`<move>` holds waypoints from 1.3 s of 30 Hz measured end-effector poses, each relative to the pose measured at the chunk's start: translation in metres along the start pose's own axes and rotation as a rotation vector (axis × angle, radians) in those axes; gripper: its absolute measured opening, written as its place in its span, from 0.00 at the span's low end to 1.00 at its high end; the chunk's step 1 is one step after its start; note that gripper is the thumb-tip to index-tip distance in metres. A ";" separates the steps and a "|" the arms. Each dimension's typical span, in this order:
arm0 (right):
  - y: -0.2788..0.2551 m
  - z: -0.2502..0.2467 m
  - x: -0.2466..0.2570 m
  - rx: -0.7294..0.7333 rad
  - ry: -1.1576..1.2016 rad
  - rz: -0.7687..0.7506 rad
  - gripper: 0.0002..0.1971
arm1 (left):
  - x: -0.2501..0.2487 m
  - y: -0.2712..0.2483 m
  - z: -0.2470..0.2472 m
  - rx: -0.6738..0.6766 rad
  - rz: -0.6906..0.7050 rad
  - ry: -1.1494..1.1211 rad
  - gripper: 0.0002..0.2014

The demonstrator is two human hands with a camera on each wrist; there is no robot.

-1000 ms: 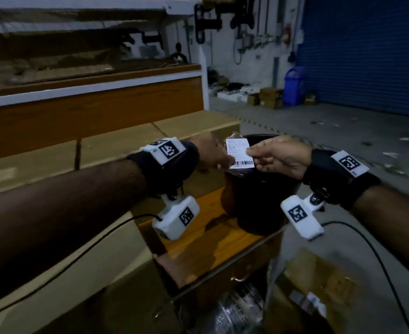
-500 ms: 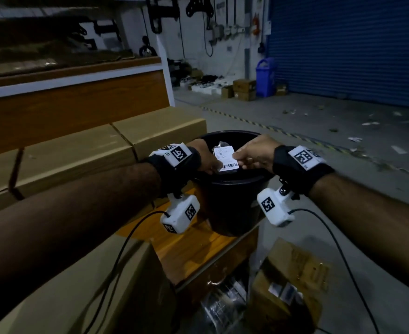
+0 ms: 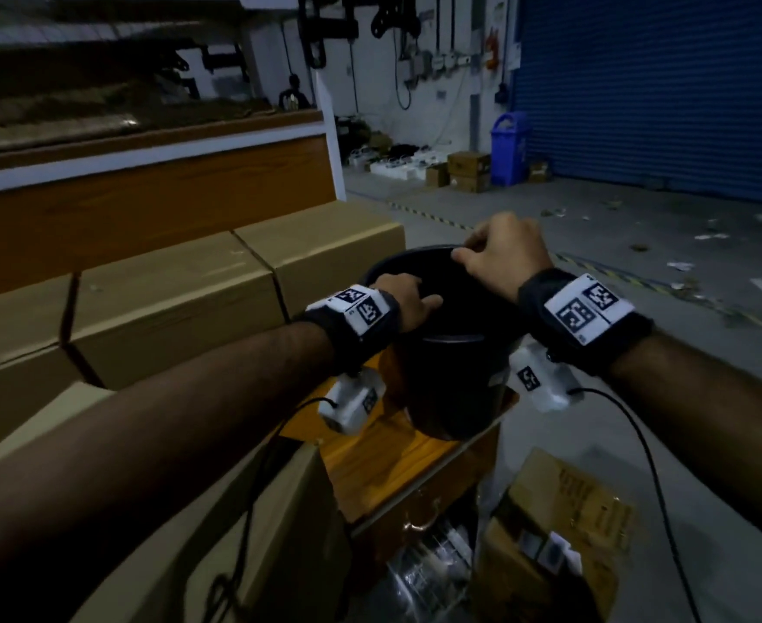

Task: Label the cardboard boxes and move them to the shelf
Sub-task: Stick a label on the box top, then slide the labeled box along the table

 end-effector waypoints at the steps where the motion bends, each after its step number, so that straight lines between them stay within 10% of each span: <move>1: 0.000 0.002 0.005 0.021 -0.006 -0.003 0.11 | -0.002 -0.003 -0.010 -0.006 0.022 -0.003 0.26; 11: -0.056 0.049 0.096 0.478 0.085 -0.325 0.08 | 0.094 -0.104 -0.069 -0.142 -0.113 -0.067 0.22; 19: -0.194 0.080 0.141 1.031 -0.003 -1.009 0.43 | 0.147 -0.230 -0.049 0.017 -0.195 0.111 0.30; 22: -0.219 0.094 0.151 0.953 -0.057 -1.161 0.46 | 0.165 -0.262 -0.045 0.031 -0.237 0.121 0.33; 39: -0.253 0.152 0.245 0.999 -0.256 -0.971 0.47 | 0.282 -0.382 -0.003 0.276 -0.556 0.116 0.46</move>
Point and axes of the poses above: each hand's wrist, its own y-axis towards the middle knuckle, its own z-axis out of the palm, x = y × z, the point moved 5 cm from there along y, towards the middle knuckle, and after that the axes turned 5 degrees about y, right-handed, at the moved point
